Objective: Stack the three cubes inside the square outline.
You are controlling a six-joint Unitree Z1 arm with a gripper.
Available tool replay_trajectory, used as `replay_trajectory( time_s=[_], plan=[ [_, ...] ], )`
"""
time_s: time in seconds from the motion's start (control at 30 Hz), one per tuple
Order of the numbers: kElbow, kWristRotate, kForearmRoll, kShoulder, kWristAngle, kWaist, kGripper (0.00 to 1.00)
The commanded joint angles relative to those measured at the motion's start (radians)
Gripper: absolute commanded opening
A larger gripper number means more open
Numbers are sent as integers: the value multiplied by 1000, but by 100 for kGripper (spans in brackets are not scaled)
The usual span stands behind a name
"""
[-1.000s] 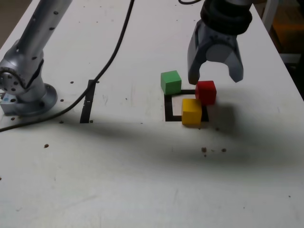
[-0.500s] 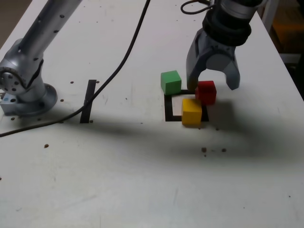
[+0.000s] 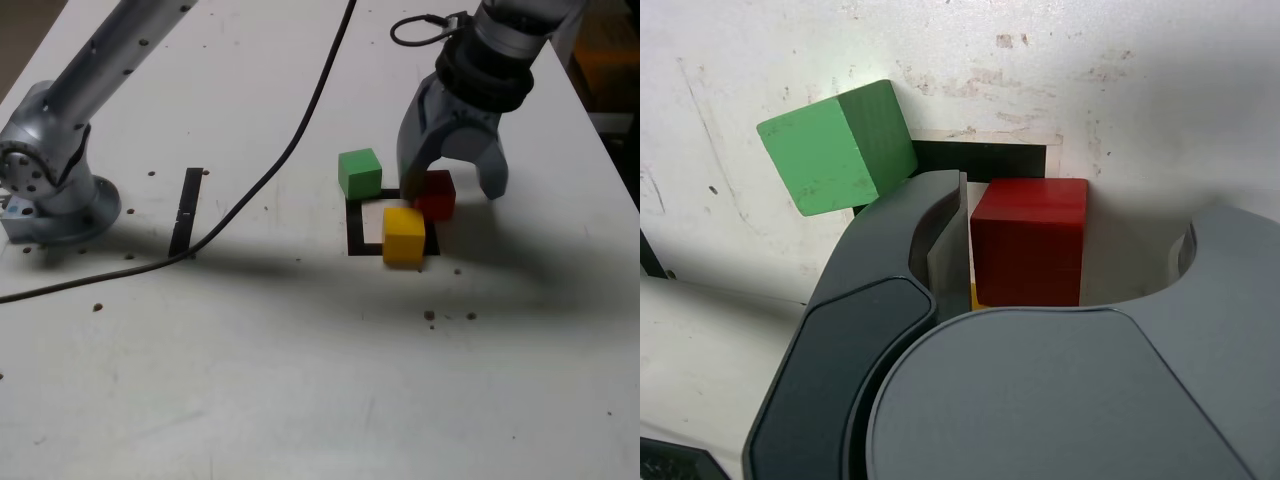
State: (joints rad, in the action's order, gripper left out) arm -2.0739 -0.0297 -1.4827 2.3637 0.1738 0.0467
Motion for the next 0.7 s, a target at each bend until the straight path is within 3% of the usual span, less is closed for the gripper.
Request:
replay_trajectory(
  time_s=[0.0,0.17,0.67],
  plan=[
    [-10,2,1,11,3,3,78],
    [-21,9,-1,35,14,5,75],
    [-38,21,-5,40,-4,5,32]
  ],
)
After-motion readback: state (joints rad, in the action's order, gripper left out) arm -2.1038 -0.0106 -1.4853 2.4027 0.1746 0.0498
